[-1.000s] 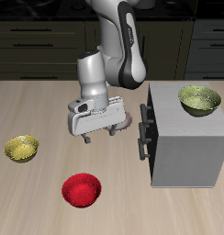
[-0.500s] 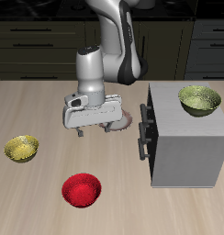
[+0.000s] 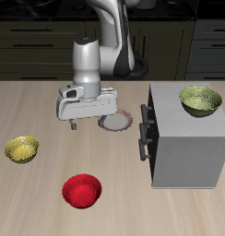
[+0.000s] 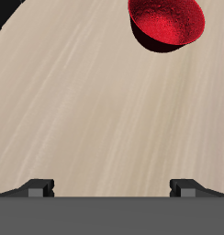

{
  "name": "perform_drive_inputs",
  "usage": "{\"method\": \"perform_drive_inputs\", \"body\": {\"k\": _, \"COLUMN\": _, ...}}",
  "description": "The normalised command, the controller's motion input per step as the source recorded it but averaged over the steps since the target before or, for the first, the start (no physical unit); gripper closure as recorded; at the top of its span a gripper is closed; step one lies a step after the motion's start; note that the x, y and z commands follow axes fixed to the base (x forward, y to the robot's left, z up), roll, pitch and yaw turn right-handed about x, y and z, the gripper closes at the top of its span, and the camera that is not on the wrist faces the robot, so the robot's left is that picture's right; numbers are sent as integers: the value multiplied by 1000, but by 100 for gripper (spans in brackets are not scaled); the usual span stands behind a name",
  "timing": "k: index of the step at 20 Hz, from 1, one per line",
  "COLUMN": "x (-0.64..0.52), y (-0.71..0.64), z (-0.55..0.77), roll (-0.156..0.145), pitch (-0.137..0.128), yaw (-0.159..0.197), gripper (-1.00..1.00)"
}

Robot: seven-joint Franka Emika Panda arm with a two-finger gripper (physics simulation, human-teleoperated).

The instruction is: Close the bottom drawer of the white cabinet and place the yellow bowl on the plate

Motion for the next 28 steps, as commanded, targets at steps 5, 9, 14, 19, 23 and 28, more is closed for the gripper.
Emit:
{"method": "perform_drive_inputs", "body": {"k": 5, "x": -125, "y": -409, "z": 76, "roll": -37, "pitch": -12, "yaw": 29, "gripper": -100}}
{"method": "perform_drive_inputs", "body": {"k": 9, "x": -108, "y": -256, "z": -20, "roll": -2, "pitch": -8, "yaw": 6, "gripper": -100}}
{"method": "perform_drive_inputs", "body": {"k": 14, "x": -94, "y": -207, "z": 0, "roll": -17, "pitch": -13, "yaw": 12, "gripper": -100}}
{"method": "perform_drive_inputs", "body": {"k": 19, "x": -132, "y": -406, "z": 152, "roll": -28, "pitch": -48, "yaw": -17, "gripper": -100}}
{"method": "perform_drive_inputs", "body": {"k": 23, "x": -146, "y": -389, "z": 151, "roll": -39, "pitch": -31, "yaw": -39, "gripper": -100}}
{"method": "perform_drive_inputs", "body": {"k": 28, "x": -175, "y": -378, "z": 100, "roll": -26, "pitch": -18, "yaw": -5, "gripper": -100}}
